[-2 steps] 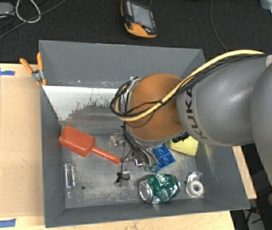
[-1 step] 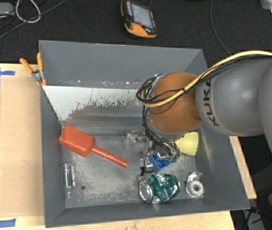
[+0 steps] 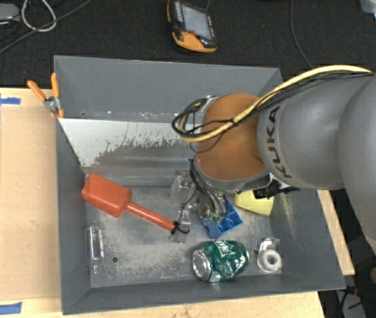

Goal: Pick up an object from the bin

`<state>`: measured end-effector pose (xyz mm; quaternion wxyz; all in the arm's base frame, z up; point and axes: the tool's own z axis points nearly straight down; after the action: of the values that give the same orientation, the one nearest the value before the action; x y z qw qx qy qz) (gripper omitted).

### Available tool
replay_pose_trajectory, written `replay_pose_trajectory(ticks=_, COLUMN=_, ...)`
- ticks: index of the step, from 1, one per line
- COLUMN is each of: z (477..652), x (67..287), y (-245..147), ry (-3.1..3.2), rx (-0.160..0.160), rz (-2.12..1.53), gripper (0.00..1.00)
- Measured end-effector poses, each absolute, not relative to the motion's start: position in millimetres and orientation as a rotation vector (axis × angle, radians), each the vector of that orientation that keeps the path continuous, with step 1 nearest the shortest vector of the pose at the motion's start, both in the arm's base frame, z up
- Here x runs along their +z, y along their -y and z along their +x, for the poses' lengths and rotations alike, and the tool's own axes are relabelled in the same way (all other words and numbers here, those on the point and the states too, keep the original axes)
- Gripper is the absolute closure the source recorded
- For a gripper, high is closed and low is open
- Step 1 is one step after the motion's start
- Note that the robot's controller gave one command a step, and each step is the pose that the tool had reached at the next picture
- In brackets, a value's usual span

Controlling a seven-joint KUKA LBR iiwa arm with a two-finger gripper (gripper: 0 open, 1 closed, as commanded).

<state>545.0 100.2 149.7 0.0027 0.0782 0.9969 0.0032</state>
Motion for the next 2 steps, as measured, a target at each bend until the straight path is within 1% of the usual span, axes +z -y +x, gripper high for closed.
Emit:
replay_pose_trajectory(ticks=1, z=546.2, x=133.2, y=-72.6, ry=-3.136, rx=-0.002, rz=-0.269, gripper=0.0)
replay_pose_trajectory(ticks=2, z=563.8, x=92.3, y=-79.0, ry=-3.115, rx=0.008, rz=0.4, gripper=0.0)
